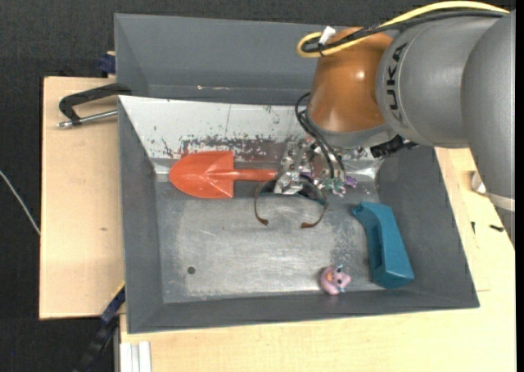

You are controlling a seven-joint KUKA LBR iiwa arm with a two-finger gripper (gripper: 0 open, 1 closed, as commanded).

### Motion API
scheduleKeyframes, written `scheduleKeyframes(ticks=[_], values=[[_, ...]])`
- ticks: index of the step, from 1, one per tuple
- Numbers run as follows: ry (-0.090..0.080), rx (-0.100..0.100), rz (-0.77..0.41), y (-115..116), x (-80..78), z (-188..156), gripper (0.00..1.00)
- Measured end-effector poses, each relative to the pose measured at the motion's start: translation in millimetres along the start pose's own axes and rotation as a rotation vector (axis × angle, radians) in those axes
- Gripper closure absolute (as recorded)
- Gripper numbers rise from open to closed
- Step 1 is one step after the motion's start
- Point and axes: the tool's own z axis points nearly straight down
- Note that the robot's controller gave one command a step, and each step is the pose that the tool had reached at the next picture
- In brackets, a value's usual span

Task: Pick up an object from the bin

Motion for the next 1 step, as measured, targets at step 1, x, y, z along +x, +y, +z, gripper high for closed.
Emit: scheduleKeyframes(ticks=[1], values=[[0.010, 0.001, 0.000, -0.1, 2.6, 19.5, 1.00]])
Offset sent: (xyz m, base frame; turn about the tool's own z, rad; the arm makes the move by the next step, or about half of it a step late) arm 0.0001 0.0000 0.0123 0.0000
